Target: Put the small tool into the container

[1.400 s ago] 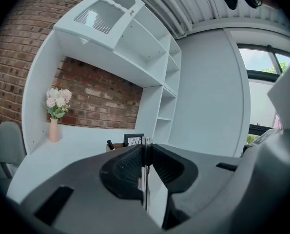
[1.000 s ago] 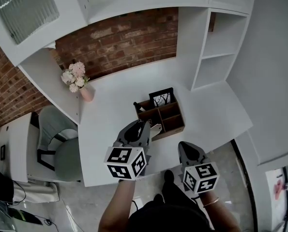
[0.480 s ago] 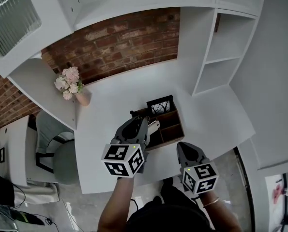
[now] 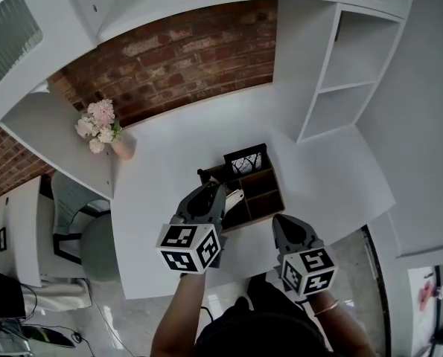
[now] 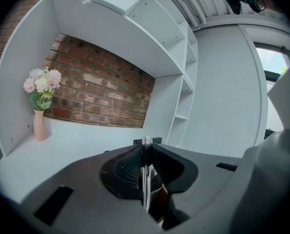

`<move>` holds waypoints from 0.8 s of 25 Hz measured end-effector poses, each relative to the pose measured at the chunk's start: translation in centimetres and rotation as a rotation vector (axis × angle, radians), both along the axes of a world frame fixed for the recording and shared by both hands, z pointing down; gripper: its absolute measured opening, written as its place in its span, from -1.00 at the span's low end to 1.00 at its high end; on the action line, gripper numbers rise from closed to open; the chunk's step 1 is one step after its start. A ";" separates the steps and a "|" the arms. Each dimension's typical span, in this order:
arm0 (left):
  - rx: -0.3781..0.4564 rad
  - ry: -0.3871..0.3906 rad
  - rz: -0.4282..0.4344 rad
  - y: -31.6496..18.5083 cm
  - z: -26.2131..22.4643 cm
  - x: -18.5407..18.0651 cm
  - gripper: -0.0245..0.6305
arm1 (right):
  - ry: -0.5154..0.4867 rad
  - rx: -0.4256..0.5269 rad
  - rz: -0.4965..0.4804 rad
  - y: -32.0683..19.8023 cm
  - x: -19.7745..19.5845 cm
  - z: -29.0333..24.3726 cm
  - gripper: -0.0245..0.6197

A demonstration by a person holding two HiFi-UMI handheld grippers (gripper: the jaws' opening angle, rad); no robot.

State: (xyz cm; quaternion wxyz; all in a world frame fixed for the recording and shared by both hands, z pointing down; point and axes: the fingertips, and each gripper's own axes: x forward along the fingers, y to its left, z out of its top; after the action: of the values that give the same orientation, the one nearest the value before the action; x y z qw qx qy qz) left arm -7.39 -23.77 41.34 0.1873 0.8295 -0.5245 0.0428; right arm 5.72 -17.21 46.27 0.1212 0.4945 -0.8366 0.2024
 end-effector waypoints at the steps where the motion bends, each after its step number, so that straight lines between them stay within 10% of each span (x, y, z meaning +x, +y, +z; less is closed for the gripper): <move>1: -0.007 -0.001 -0.001 0.1 0.4 -0.1 -0.71 | 0.000 -0.001 -0.001 0.0 -0.1 0.0 -0.91; 20: -0.063 -0.037 0.005 0.5 3.5 -0.4 -0.71 | 0.009 -0.008 -0.008 0.4 -0.9 0.5 -0.91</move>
State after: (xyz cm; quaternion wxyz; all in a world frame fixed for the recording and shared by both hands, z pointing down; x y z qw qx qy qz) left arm -7.75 -23.30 44.81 0.2036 0.8234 -0.5243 0.0751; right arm 4.81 -16.82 46.73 0.1276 0.4914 -0.8373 0.2031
